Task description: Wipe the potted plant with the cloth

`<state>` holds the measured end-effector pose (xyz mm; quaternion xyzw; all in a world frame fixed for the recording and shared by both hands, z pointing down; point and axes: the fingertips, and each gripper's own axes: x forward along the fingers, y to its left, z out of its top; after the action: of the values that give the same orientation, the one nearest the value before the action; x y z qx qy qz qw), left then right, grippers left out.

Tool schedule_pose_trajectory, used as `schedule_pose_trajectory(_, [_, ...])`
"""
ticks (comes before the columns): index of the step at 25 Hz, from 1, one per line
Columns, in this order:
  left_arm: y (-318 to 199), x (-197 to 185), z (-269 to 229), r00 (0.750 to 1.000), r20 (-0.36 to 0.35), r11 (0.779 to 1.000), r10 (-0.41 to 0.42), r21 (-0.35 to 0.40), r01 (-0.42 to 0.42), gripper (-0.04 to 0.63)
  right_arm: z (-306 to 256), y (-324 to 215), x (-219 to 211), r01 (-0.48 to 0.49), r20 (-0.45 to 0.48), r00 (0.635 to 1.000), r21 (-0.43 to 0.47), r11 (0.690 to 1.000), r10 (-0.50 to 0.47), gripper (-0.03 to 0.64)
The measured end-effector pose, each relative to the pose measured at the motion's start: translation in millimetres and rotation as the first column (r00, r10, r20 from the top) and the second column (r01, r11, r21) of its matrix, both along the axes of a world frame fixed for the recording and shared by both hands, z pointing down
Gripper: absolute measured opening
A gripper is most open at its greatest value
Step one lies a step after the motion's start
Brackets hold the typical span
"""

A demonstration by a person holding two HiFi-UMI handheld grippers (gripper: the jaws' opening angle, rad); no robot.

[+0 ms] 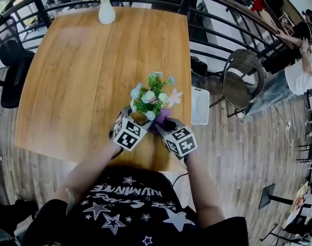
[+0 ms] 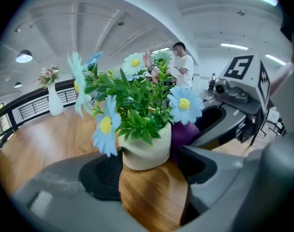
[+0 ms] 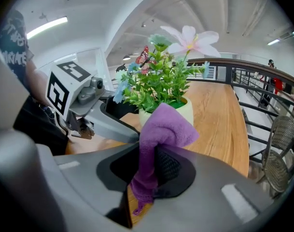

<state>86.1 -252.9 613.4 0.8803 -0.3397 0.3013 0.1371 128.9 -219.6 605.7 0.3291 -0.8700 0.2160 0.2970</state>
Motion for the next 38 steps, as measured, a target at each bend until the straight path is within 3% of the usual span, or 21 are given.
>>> schedule_pose_trajectory(11, [29.2,12.9,1.0,0.994,-0.035,0.994,0.1,-0.051,-0.102,0.371,2.9,-8.2,29.3,-0.135,0.031,0.99,-0.003,0.991,0.135,0.08])
schedule_pose_trajectory(15, [27.9,-22.2,15.1,0.977,0.072,0.977,0.202,-0.087,-0.196,0.371,3.0,-11.2,31.5,-0.146,0.034,0.989,-0.007,0.989,0.146,0.08])
schedule_pose_trajectory(18, [1.8,-47.1,12.0,0.945,0.125,0.952,0.302,0.007,-0.305,0.371,4.5,-12.0,34.5,-0.163,0.034,0.986,-0.011,0.987,0.164,0.08])
schedule_pose_trajectory(20, [-12.0,-50.6,-3.5,0.915,0.102,0.908,0.389,0.123,-0.4,0.371,4.9,-12.5,36.3,-0.183,0.045,0.982,-0.022,0.983,0.184,0.08])
schedule_pose_trajectory(22, [-16.8,-47.6,-14.2,0.87,0.081,0.852,0.487,0.175,-0.493,0.371,4.8,-13.2,36.6,-0.191,0.051,0.98,-0.03,0.981,0.192,0.08])
schedule_pose_trajectory(27, [-22.2,-33.5,-17.4,0.722,0.082,0.711,0.687,0.129,-0.691,0.48,4.3,-14.4,34.3,-0.182,0.044,0.982,-0.037,0.983,0.184,0.08])
schedule_pose_trajectory(29, [-29.2,-27.0,-14.9,0.668,0.094,0.657,0.738,0.126,-0.744,0.49,6.1,-16.6,34.8,-0.191,0.038,0.981,-0.036,0.981,0.192,0.08])
schedule_pose_trajectory(31, [-35.6,-18.6,-11.6,0.625,0.096,0.614,0.775,0.123,-0.78,0.524,8.2,-17.3,36.0,-0.207,0.037,0.977,-0.039,0.978,0.208,0.08])
schedule_pose_trajectory(35, [-45.8,0.3,-8.6,0.553,0.125,0.539,0.824,0.13,-0.832,0.529,10.6,-16.1,38.3,-0.229,0.049,0.972,-0.048,0.972,0.231,0.08])
schedule_pose_trajectory(38, [-45.1,7.5,-5.3,0.509,0.119,0.496,0.852,0.127,-0.859,0.529,11.1,-17.5,36.5,-0.23,0.058,0.971,-0.052,0.972,0.233,0.081])
